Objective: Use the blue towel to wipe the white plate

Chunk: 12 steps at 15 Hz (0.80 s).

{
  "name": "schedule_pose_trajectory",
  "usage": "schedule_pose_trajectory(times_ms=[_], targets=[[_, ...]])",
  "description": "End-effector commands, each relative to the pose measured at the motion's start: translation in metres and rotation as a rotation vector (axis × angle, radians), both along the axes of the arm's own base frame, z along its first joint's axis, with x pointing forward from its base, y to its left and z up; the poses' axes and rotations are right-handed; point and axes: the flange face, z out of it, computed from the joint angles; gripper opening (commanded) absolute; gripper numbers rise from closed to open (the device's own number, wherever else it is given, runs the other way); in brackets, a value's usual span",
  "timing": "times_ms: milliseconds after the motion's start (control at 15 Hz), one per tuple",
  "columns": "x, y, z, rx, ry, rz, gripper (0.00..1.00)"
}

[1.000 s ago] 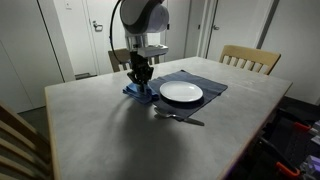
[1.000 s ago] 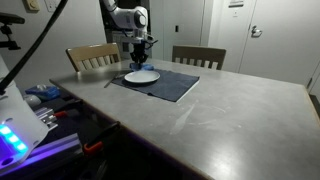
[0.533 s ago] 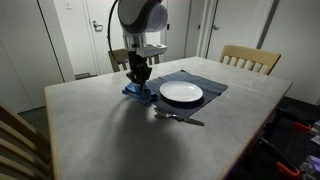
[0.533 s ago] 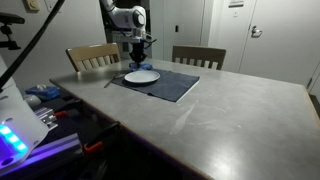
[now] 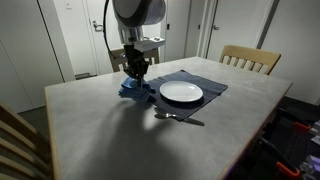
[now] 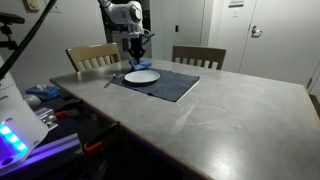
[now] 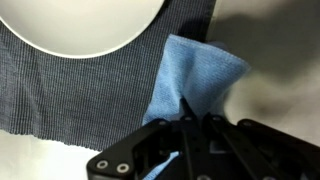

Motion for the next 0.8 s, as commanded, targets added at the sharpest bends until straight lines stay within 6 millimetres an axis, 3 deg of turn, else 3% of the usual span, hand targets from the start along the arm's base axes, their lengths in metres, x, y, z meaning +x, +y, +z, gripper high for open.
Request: schedule_pose_trajectory(times_ms=[0, 400, 733], targets=[[-0.019, -0.001, 0.020, -0.056, -0.008, 0.023, 0.02], [-0.052, -0.005, 0.029, -0.096, -0.029, 0.036, 0.02], [-0.072, -0.021, 0.018, -0.074, -0.103, -0.022, 0.02]])
